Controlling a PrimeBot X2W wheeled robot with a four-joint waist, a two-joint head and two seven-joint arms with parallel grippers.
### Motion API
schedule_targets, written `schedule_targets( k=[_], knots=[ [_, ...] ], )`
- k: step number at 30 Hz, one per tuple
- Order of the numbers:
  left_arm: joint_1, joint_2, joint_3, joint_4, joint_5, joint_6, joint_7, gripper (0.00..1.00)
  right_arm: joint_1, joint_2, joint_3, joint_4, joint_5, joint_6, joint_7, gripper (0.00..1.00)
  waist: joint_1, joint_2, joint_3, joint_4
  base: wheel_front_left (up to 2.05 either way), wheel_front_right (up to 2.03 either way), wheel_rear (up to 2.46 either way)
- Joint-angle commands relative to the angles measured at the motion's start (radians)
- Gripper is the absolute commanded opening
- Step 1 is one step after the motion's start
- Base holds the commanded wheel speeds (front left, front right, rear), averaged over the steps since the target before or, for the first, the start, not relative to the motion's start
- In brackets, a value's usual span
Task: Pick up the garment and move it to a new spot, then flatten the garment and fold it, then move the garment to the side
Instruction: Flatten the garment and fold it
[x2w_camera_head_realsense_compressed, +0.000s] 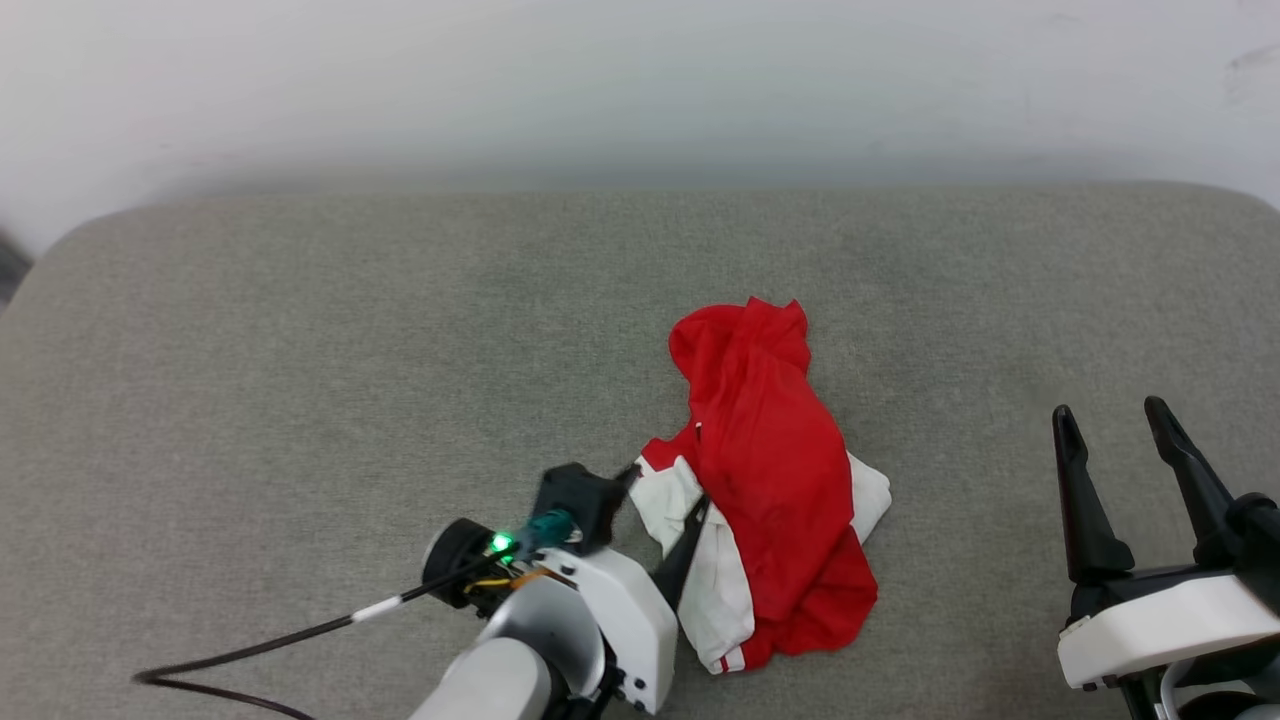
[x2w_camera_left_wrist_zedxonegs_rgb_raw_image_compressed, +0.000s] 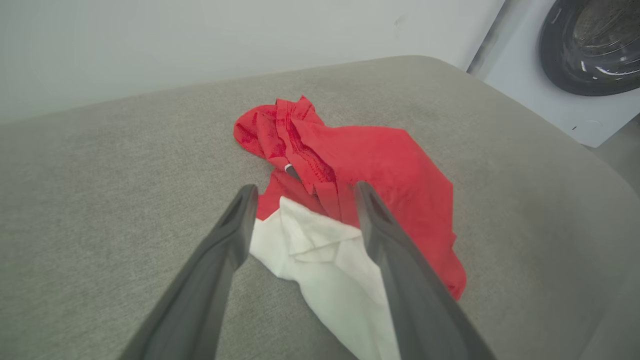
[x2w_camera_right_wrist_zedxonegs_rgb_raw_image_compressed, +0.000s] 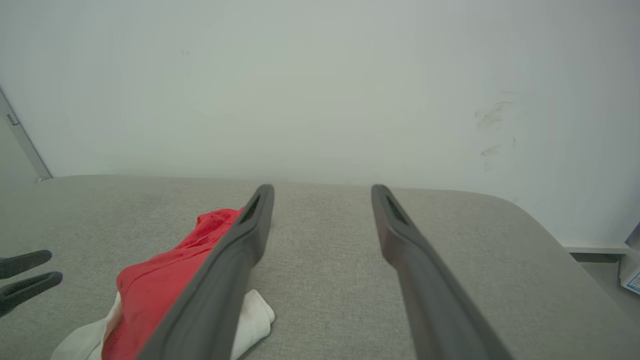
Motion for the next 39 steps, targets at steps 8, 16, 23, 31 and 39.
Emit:
schedule_targets(
  k=[8,16,23,31,39],
  knots=[
    [-0.024,0.005,-0.090,0.085,-0.042,-0.068,0.243,1.00,-0.030,0.002,0.006,0.017,0.023,0.000,-0.003,1.00,0.0000,-0.0001,0.048,-0.046,0.00,0.00,0.00],
    [-0.047,0.027,-0.050,0.045,-0.055,-0.047,0.226,0.00,-0.040,0.002,-0.012,0.046,0.041,0.000,-0.023,1.00,0.0000,-0.0001,0.062,-0.051,0.00,0.00,0.00],
    [-0.009,0.092,0.069,-0.029,-0.071,0.041,0.155,0.00,-0.048,0.002,-0.029,0.051,0.043,0.000,-0.025,1.00,0.0000,-0.0001,0.060,-0.024,0.00,0.00,0.00],
    [0.141,0.172,0.244,0.009,-0.160,0.151,0.116,0.00,-0.059,0.001,-0.032,0.054,0.046,0.000,-0.029,1.00,0.0000,-0.0001,0.063,-0.006,0.00,0.00,0.00],
    [0.182,0.151,0.272,0.102,-0.202,0.123,0.036,1.00,-0.050,0.002,-0.035,0.057,0.053,0.000,-0.031,1.00,0.0000,-0.0001,0.051,-0.005,0.00,0.00,0.00]
  ],
)
